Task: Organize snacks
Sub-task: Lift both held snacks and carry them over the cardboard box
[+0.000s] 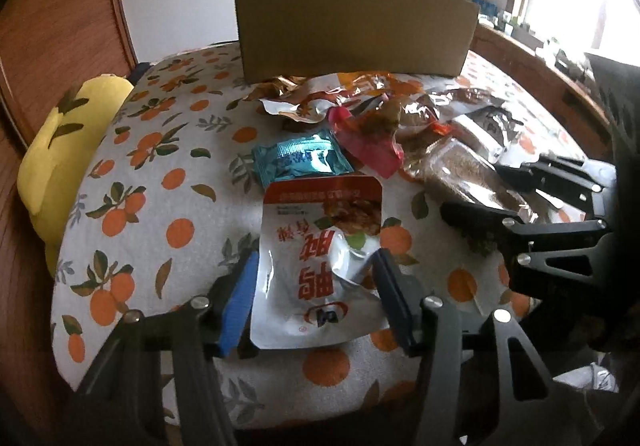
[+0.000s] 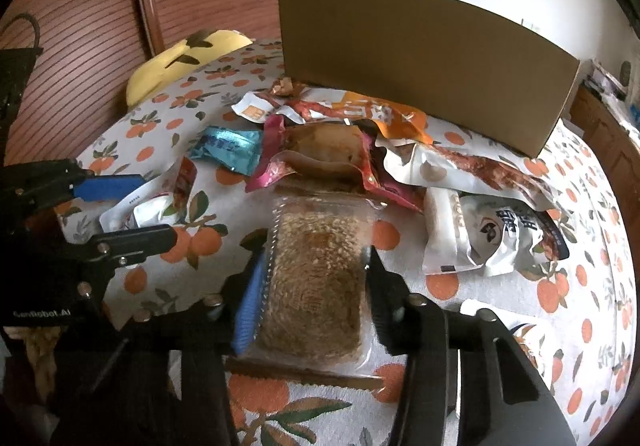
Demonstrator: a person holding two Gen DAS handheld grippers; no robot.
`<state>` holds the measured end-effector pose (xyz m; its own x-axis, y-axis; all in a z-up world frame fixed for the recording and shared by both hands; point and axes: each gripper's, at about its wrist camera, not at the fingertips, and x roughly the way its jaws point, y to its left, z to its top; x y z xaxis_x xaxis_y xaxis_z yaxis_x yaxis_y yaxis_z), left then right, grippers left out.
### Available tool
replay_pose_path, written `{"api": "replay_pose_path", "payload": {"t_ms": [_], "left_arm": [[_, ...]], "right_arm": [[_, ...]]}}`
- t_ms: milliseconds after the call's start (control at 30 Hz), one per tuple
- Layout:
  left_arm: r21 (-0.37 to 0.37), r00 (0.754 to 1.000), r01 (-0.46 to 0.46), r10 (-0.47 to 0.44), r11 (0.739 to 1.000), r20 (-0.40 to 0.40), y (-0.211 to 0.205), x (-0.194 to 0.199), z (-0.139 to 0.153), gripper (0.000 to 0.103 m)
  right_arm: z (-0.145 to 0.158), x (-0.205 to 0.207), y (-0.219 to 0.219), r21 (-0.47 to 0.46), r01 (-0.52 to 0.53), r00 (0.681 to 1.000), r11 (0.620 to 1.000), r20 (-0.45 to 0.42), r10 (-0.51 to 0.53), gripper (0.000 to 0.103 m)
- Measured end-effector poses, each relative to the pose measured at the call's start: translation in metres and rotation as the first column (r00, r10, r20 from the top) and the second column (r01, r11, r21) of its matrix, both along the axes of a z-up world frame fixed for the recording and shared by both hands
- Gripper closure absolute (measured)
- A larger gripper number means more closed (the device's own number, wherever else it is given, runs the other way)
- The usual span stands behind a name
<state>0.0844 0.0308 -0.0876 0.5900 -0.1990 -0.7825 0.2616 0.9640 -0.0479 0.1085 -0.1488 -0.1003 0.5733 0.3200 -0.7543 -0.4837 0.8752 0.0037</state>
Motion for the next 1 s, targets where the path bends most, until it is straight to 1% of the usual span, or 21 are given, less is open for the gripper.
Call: {"api": "replay_pose_path", "payload": {"t_ms": [167,300,467,767,867,1000], "left_arm": [[-0.04,1.0,-0.007,0.007,0.999,0.008,0.004,-0.005,0.004,0.047],[-0.06,0.999,0.002,0.0,0.998,0.039,0.002,-0.009,0.015,0.047],[-0.069,0.997,0.013,-0.008,0.998,0.079,-0.004,-0.008,0.028,0.047],[-0.087,0.987,0.055,-0.041,0.995,0.158,-0.017,0.007,0.06,0.047],[-0.095,0.983,0.073,-0.056,0.993,0.175,-0.021,0.021,0.07,0.047],[-0.075,0.976,0.088,-0.071,0.993,0.204,-0.026,0.043,0.083,0.047]], "right_arm": [[0.002,-0.003,-0.01,0.045,0.009,1.0,0.999,-0.017,-0.008,0.059],[0.004,-0.006,-0.019,0.077,0.018,1.0,0.997,-0.027,-0.016,0.06],[0.013,-0.009,-0.028,0.096,0.032,0.999,0.995,-0.013,-0.031,0.059],[0.049,-0.005,-0.044,0.113,0.025,0.998,0.993,0.051,-0.031,0.059],[0.064,0.004,-0.049,0.116,0.022,0.997,0.993,0.076,-0.031,0.059],[0.085,0.022,-0.057,0.11,0.023,0.992,0.994,0.117,-0.036,0.059]]}}
